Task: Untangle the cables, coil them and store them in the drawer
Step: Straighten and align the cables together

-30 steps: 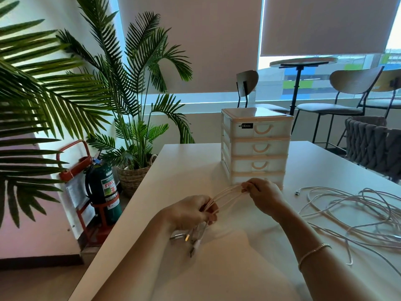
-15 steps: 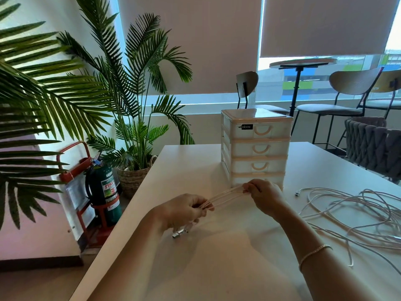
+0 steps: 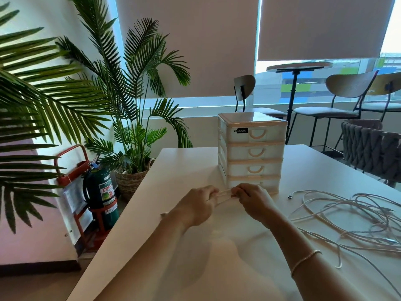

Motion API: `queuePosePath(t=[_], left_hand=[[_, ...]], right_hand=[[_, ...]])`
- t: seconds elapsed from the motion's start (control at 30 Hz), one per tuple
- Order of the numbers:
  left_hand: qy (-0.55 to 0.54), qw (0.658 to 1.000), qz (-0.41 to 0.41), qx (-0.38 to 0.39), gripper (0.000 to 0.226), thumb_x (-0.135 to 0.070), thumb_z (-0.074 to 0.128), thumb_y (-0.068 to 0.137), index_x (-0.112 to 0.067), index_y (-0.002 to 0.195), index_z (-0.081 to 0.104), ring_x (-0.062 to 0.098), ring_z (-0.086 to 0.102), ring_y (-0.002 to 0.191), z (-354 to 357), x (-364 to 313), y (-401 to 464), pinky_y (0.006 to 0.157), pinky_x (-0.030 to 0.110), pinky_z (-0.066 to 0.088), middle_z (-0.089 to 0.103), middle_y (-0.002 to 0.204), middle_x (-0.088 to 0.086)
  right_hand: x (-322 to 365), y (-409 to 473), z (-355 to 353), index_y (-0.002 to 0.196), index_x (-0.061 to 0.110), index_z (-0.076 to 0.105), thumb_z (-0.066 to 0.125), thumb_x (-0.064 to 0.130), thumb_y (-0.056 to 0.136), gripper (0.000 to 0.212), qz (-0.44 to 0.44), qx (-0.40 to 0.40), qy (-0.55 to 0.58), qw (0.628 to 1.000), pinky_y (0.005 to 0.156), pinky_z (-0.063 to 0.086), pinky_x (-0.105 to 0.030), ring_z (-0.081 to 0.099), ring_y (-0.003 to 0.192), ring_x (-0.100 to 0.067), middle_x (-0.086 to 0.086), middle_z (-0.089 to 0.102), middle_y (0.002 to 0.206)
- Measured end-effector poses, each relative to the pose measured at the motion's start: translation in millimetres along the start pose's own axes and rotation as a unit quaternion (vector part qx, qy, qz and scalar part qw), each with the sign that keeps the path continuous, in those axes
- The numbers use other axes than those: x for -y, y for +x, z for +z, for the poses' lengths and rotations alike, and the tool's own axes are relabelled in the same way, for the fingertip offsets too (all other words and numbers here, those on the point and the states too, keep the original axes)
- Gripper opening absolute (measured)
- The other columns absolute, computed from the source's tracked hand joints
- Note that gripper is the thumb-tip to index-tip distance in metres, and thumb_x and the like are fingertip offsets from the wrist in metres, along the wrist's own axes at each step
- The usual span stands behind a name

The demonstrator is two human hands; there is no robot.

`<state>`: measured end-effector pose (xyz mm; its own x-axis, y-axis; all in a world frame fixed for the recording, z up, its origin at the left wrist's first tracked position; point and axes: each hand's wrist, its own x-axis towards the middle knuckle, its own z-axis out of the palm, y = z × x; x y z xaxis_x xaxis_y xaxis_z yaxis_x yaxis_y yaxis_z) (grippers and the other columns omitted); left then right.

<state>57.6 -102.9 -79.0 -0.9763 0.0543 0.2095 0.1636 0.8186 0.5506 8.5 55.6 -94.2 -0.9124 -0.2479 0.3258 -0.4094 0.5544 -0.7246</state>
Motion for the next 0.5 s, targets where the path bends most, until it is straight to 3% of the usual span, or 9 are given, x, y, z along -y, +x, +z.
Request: queuePosePath(t=[0.13,0.2,0.3,0.4,0.5], left_hand=[[-0.048,0.997,-0.055,0.04,0.033,-0.031,0.035,0.099,-0.011,0.112,0.058,0.029,0.064,0.095,15,-8,8,0.077,0.029,0.047,0.065,0.103,0.014],[-0.044,0.996,-0.06,0.056,0.038,-0.035,0.033,0.1,-0.009,0.111,0.058,0.034,0.062,0.096,18,-8,6,0.076,0.031,0.047,0.064,0.104,0.018],[-0.021,0.997,-0.045,0.058,0.037,-0.037,0.031,0.1,-0.014,0.098,0.06,0.025,0.057,0.086,17,-7,4,0.072,0.026,0.04,0.061,0.098,0.009],[0.018,0.998,-0.033,0.053,0.032,-0.039,0.031,0.099,-0.021,0.082,0.052,0.023,0.053,0.083,14,1,3,0.074,0.03,0.04,0.058,0.088,0.002],[0.08,0.995,-0.023,0.063,0.033,-0.04,0.031,0.099,-0.02,0.09,0.056,0.029,0.057,0.095,15,12,0,0.081,0.035,0.043,0.064,0.101,0.008]], right_hand=[[3,-5,4,0.093,0.009,0.069,0.045,0.018,0.096,0.026,-0.024,0.012,-0.015,1.0,0.058,0.036,-0.018,0.047,0.064,-0.006,0.016,0.05,0.064],[1,-4,5,0.094,0.008,0.069,0.044,0.018,0.096,0.026,-0.024,0.017,-0.022,0.999,0.059,0.037,-0.02,0.047,0.066,-0.008,0.015,0.05,0.065],[1,-4,7,0.088,0.016,0.068,0.045,0.018,0.096,0.024,-0.013,0.045,0.003,0.999,0.065,0.037,-0.024,0.047,0.066,-0.008,0.013,0.053,0.067],[3,-7,4,0.072,0.024,0.06,0.049,0.022,0.095,0.026,0.029,0.12,0.096,0.988,0.049,0.033,-0.017,0.042,0.051,-0.005,0.009,0.051,0.059],[-1,-13,-8,0.075,0.021,0.059,0.054,0.03,0.093,0.02,0.049,0.233,0.075,0.968,0.041,0.028,-0.017,0.036,0.047,-0.007,0.006,0.049,0.056]])
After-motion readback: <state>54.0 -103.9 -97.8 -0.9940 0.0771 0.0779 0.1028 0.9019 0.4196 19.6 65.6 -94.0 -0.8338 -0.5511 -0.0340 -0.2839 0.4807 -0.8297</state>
